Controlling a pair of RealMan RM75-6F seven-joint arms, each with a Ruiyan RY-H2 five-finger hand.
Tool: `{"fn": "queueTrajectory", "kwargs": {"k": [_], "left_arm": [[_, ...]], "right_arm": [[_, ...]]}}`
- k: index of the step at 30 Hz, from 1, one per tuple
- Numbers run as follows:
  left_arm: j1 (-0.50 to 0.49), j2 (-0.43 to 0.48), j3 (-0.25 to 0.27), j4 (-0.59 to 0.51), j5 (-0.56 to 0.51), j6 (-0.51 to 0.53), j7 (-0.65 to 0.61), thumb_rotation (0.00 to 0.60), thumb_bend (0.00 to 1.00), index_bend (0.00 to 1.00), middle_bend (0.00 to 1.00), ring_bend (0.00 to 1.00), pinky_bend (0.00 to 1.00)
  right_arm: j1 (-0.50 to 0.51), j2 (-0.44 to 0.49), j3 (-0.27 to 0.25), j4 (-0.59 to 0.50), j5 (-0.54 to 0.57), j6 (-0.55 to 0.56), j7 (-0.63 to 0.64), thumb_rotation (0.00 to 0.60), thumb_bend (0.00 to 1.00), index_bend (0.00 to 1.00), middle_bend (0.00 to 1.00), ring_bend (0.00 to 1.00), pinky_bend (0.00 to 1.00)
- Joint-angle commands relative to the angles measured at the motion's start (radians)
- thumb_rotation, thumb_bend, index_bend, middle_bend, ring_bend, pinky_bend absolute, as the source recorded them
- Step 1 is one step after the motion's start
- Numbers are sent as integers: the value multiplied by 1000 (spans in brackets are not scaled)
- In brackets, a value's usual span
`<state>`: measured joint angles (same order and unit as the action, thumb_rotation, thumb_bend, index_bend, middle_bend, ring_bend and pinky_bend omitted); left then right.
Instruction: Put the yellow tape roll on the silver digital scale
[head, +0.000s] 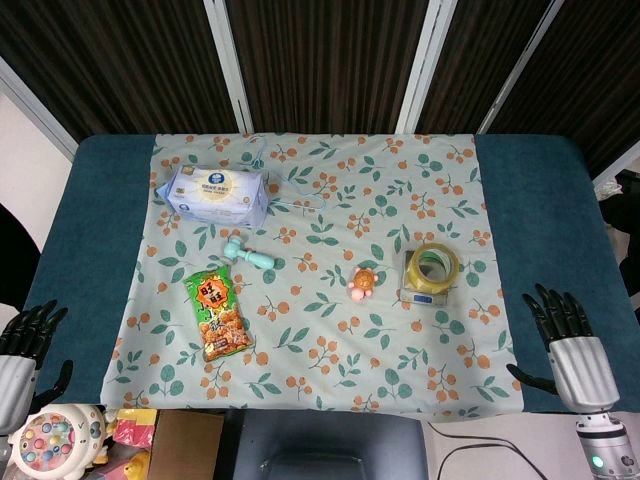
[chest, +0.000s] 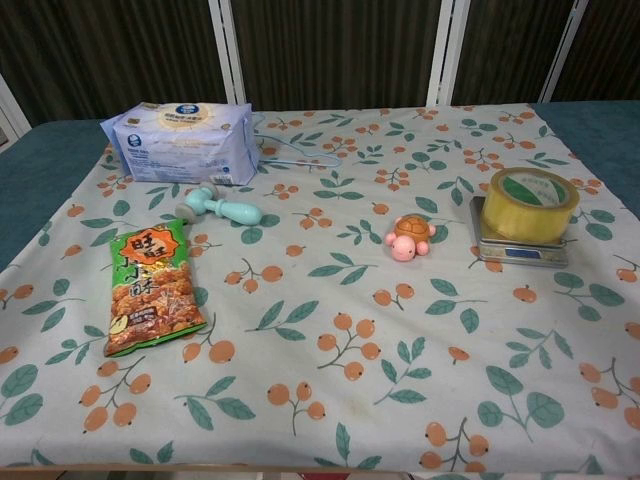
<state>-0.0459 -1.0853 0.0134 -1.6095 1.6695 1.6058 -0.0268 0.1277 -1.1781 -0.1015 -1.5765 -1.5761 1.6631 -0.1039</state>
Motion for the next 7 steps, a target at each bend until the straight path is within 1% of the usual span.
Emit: {"fn": "queueTrajectory", "kwargs": {"k": [1,7], "left_arm": [[-2,1,-3,-5,-5,-4,4,600,459,0,0,36,101],[-2,2,-5,-2,-8,-3,-6,600,460,0,0,36,101]], "right_arm": [[-7,3,6,10,-11,-18,4,600,86,0,0,0,0],[-11,-2,19,13,-15,-50,-16,600,85,0,0,0,0]]}}
